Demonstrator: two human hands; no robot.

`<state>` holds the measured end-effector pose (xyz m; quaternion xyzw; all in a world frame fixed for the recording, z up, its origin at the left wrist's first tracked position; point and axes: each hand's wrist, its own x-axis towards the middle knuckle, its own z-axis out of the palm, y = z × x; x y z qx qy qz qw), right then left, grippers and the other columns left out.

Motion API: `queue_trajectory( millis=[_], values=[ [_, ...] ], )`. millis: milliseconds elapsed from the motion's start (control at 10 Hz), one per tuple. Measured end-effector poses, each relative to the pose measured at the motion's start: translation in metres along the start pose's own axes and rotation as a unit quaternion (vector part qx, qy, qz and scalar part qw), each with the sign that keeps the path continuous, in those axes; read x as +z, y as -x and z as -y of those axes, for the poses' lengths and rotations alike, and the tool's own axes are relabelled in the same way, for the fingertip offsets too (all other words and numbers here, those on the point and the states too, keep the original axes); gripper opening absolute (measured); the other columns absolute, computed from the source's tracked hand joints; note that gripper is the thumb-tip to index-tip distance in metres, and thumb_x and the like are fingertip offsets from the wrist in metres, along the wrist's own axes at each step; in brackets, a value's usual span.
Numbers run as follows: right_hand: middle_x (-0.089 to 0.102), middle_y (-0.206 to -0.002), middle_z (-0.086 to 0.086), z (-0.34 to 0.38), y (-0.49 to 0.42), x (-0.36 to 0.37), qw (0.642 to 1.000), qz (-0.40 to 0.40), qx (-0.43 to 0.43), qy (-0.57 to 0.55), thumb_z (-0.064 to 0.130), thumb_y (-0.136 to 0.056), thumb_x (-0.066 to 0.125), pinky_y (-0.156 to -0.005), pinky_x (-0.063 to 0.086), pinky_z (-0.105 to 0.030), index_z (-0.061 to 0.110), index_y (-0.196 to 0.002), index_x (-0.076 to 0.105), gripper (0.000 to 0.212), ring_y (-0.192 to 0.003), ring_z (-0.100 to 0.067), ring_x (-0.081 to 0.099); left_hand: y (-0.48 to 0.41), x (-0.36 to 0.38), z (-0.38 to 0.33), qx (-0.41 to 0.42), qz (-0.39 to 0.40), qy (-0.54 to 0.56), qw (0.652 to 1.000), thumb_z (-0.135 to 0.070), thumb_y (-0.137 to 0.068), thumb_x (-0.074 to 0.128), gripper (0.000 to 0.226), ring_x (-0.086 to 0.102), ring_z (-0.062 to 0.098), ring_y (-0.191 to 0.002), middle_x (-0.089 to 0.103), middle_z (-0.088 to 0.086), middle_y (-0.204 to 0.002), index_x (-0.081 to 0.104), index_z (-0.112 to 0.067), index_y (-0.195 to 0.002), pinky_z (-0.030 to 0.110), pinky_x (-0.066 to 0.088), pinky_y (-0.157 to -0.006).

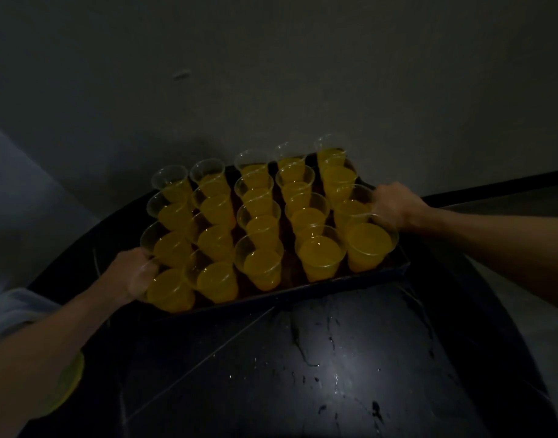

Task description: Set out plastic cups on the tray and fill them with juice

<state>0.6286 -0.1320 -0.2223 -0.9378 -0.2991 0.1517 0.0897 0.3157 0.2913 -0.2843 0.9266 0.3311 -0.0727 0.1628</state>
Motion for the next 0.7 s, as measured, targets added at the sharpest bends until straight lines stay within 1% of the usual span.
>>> queue_trajectory(
  millis=[100, 200, 300, 400, 500, 600, 700],
  values=[
    [0.060, -0.071, -0.007, 0.001, 0.002, 0.000, 1.000, 0.000, 0.014, -0.018, 0.028, -0.096, 0.055, -0.065, 0.053, -0.038, 0.009, -0.068, 0.057, 0.034, -0.067, -0.021, 0.060, 0.006, -0.001, -0.006, -0.009, 0.017, -0.030, 0.999, -0.040, -0.098, 0.056, 0.029, 0.071, 0.026, -0.081, 0.074, 0.007, -0.089, 0.074, -0.017, -0.098, 0.042, 0.058, -0.076],
    [0.064, -0.078, -0.009, 0.000, 0.002, 0.005, 1.000, -0.014, 0.020, -0.008, 0.035, -0.096, 0.054, -0.068, 0.055, -0.039, 0.011, -0.071, 0.060, 0.035, -0.070, -0.023, 0.062, 0.031, -0.018, -0.040, -0.027, 0.027, -0.025, 0.999, -0.035, -0.100, 0.057, 0.032, 0.070, 0.032, -0.087, 0.074, 0.013, -0.092, 0.074, -0.008, -0.099, 0.045, 0.056, -0.081],
    [0.064, -0.080, -0.009, -0.003, -0.002, 0.005, 1.000, 0.014, 0.019, -0.003, 0.037, -0.097, 0.051, -0.062, 0.047, -0.032, 0.013, -0.069, 0.058, 0.037, -0.068, -0.019, 0.059, 0.045, -0.032, -0.058, -0.037, 0.046, -0.011, 0.998, -0.032, -0.100, 0.059, 0.032, 0.069, 0.035, -0.091, 0.073, 0.019, -0.097, 0.073, -0.003, -0.100, 0.045, 0.055, -0.084],
    [0.063, -0.076, -0.009, -0.001, -0.001, -0.001, 0.997, 0.068, 0.029, -0.024, 0.053, -0.092, 0.048, -0.053, 0.044, -0.026, 0.011, -0.073, 0.058, 0.048, -0.062, -0.017, 0.059, 0.057, -0.046, -0.069, -0.076, 0.082, 0.070, 0.991, -0.019, -0.097, 0.065, 0.020, 0.064, 0.030, -0.076, 0.070, 0.020, -0.088, 0.069, -0.001, -0.089, 0.037, 0.051, -0.070],
    [0.065, -0.089, -0.017, 0.002, 0.005, -0.007, 0.983, 0.105, 0.099, -0.116, 0.063, -0.098, 0.037, -0.050, 0.048, -0.028, 0.008, -0.100, 0.061, 0.060, -0.070, -0.024, 0.063, 0.065, -0.058, -0.073, -0.118, 0.071, 0.139, 0.981, -0.004, -0.096, 0.064, 0.017, 0.055, 0.024, -0.058, 0.062, 0.017, -0.065, 0.062, 0.001, -0.079, 0.030, 0.045, -0.055],
    [0.059, -0.120, -0.022, 0.005, 0.014, -0.014, 0.960, 0.125, 0.147, -0.204, 0.065, -0.100, 0.024, -0.054, 0.051, -0.033, 0.011, -0.131, 0.049, 0.067, -0.080, -0.026, 0.058, 0.074, -0.067, -0.084, -0.147, 0.043, 0.168, 0.974, 0.001, -0.097, 0.060, 0.023, 0.055, 0.013, -0.037, 0.057, 0.015, -0.057, 0.056, 0.002, -0.075, 0.019, 0.043, -0.035],
    [0.062, -0.112, -0.022, 0.008, 0.022, -0.026, 0.953, 0.110, 0.159, -0.233, 0.062, -0.102, 0.020, -0.058, 0.054, -0.036, 0.006, -0.132, 0.049, 0.069, -0.081, -0.030, 0.061, 0.084, -0.080, -0.102, -0.156, 0.027, 0.226, 0.961, 0.009, -0.095, 0.058, 0.027, 0.059, 0.017, -0.041, 0.056, 0.020, -0.071, 0.050, 0.000, -0.071, 0.016, 0.041, -0.031]
  ],
)
